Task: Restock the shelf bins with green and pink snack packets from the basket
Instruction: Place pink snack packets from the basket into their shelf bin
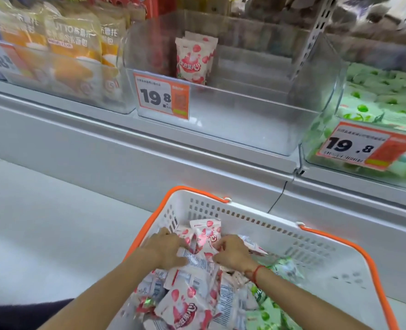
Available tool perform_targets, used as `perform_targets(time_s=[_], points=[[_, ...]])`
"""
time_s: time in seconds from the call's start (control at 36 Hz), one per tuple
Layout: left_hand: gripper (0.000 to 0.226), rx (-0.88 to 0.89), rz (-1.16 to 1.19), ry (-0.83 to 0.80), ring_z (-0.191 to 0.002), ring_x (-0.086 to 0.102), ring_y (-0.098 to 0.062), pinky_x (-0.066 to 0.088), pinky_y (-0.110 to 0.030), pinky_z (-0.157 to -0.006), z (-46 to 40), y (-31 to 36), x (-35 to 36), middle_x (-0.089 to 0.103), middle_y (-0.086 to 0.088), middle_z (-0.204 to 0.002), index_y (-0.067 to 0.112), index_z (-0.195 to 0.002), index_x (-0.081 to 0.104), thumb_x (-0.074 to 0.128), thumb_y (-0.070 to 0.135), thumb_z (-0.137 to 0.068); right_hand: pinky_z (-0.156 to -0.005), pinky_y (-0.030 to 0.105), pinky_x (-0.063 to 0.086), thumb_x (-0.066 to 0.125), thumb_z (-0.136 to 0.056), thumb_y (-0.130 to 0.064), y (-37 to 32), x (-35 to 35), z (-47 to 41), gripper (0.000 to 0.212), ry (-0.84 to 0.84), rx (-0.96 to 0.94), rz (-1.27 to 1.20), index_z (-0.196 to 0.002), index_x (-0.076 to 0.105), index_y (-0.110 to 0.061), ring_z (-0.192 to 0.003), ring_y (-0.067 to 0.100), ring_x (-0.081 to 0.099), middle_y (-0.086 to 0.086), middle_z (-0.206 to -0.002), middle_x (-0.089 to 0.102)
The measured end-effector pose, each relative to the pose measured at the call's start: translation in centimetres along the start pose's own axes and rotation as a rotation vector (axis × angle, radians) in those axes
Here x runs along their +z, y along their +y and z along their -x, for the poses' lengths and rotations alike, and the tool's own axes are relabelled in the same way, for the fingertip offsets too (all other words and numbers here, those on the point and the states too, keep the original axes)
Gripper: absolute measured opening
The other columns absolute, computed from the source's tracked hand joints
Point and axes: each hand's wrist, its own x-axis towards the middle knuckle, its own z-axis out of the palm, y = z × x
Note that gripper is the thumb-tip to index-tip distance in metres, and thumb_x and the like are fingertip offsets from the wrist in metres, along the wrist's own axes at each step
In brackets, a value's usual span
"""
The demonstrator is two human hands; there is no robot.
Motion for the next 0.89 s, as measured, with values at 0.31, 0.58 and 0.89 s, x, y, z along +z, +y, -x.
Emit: perform_targets(time_s=[0.31,0.58,0.89], points=[[0.076,0.128,0.307,-0.104,-0.134,0.04,-0.018,0.034,-0.022,-0.105,3.1,3.9,-10.3,0.035,-0.004,-0.15,0.012,-0.148,0.027,0.065,0.038,-0.088,-0.063,0.024,0.054,0.067,-0.086,-0.007,-4.0,-12.0,5.4,0.018,-0.041,-0.244,-0.276,-0.1,0.061,-0.017,-0.065,0.006,0.063,-0.003,-0.079,0.064],[0.01,0.384,0.581,0.121,-0.074,0.062,0.0,0.045,-0.012,-0.07,8.7,3.6,-21.3,0.07,0.014,-0.077,0.024,-0.077,0.067,0.074,0.027,-0.083,-0.068,0.018,0.052,0.075,-0.079,-0.014,-14.0,-19.5,10.4,0.029,0.278,-0.465,-0.487,-0.106,0.065,-0.02,-0.074,-0.001,0.063,0.001,-0.094,0.069],[0.025,0.391,0.788,0.783,-0.098,0.064,-0.001,0.047,-0.022,-0.087,10.2,1.6,-25.8,0.071,0.014,-0.103,0.023,-0.109,0.067,0.064,0.036,-0.088,-0.047,0.005,0.037,0.07,-0.085,-0.017,-21.7,-24.4,8.2,0.002,0.402,-0.488,-0.495,-0.086,0.068,-0.016,-0.051,-0.009,0.053,-0.008,-0.076,0.067]])
